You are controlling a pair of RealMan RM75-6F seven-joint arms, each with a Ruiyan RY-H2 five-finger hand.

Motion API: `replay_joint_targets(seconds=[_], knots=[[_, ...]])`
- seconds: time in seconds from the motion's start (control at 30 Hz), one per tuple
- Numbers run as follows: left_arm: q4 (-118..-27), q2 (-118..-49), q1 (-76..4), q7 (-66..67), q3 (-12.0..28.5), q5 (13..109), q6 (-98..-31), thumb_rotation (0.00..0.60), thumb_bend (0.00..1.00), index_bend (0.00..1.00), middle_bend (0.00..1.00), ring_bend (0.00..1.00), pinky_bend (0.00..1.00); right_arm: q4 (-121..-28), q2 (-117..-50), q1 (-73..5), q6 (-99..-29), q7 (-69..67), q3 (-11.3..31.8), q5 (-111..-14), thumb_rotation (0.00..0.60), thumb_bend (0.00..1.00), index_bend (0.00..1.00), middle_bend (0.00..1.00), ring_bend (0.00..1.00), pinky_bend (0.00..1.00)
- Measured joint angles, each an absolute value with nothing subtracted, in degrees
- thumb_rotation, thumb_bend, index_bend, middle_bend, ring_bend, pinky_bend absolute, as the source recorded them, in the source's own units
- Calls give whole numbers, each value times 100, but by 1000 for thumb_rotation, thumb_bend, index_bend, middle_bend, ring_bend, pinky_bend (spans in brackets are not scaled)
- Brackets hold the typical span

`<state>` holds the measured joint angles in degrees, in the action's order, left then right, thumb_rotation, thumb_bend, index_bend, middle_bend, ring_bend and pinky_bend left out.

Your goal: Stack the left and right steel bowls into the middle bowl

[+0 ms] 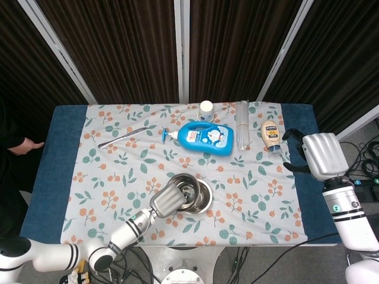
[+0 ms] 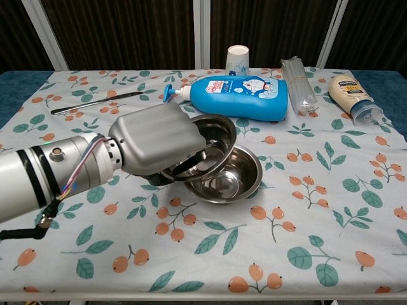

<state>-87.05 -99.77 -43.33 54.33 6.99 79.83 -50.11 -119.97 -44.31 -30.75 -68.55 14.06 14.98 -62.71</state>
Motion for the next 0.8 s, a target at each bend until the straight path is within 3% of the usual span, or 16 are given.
replay_joint_targets(seconds=[0.27,0.33,0.4,0.5,0.8], knots=[[-8698,-10180,-4544,5534,731,7815,-5034,600,355,715,728,947,994,-11993,-4360,-3026,-6888,1282,1563,-6308,600,0,401,950,939,835],[-8666,-10222,-4586,5531,711,7780,-5024,600,336,646,679,936,986,-11980,-4347,-3006,-6875,1253,1559,-6322,600,0,401,950,939,835],[-8632,-10224,-4634,5543,680,7743,-4970,600,295,457,568,907,969,-11965,-4336,-2991,-6859,1223,1554,-6327,600,0,401,950,939,835],[-8629,-10177,-4705,5583,652,7616,-4877,600,269,306,463,889,953,-11940,-4313,-2966,-6842,1171,1552,-6332,600,0,401,950,939,835],[-9060,-9735,-4804,5897,654,7311,-4957,600,256,276,425,887,952,-11994,-4218,-2873,-6900,1074,1577,-6426,600,0,401,950,938,835]])
